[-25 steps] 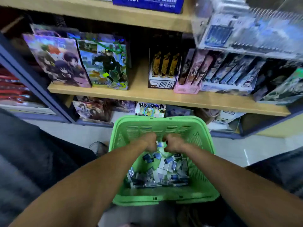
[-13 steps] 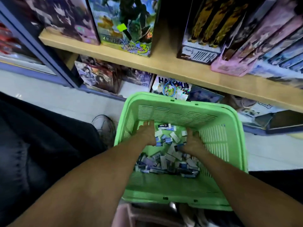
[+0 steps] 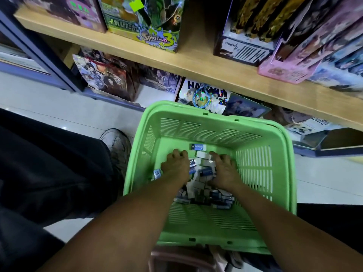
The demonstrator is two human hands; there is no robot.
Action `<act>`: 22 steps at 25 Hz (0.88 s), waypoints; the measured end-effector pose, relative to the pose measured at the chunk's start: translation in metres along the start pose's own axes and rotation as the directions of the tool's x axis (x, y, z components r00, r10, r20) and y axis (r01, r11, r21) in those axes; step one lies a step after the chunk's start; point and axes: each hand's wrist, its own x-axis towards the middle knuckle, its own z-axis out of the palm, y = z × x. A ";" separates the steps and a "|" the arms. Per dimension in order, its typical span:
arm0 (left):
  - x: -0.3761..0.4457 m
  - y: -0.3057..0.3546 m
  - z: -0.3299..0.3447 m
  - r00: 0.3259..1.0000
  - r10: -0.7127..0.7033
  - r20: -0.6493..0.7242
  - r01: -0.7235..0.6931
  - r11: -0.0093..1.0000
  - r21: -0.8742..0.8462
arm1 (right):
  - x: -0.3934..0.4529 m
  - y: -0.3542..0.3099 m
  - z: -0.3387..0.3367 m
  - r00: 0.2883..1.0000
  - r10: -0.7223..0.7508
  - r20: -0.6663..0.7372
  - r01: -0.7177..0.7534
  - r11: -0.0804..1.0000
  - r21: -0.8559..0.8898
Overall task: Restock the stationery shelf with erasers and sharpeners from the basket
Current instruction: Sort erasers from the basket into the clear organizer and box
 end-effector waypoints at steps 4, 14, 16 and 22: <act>0.001 -0.004 0.004 0.996 -0.078 0.048 0.083 0.992 -0.100 | -0.010 -0.003 0.012 0.993 0.109 0.055 -0.111 0.993 0.043; 0.012 -0.013 0.001 0.998 0.065 0.002 -0.063 0.979 -0.193 | 0.000 -0.015 0.011 0.983 0.185 0.017 -0.179 0.917 0.356; 0.011 -0.009 0.005 0.999 0.036 -0.033 -0.043 0.968 -0.249 | 0.001 -0.012 0.012 0.980 0.199 0.027 -0.191 0.883 0.429; 0.010 -0.015 -0.001 0.984 -0.176 0.011 0.148 0.794 -0.590 | -0.007 -0.003 0.013 0.971 0.229 0.064 -0.200 0.644 0.738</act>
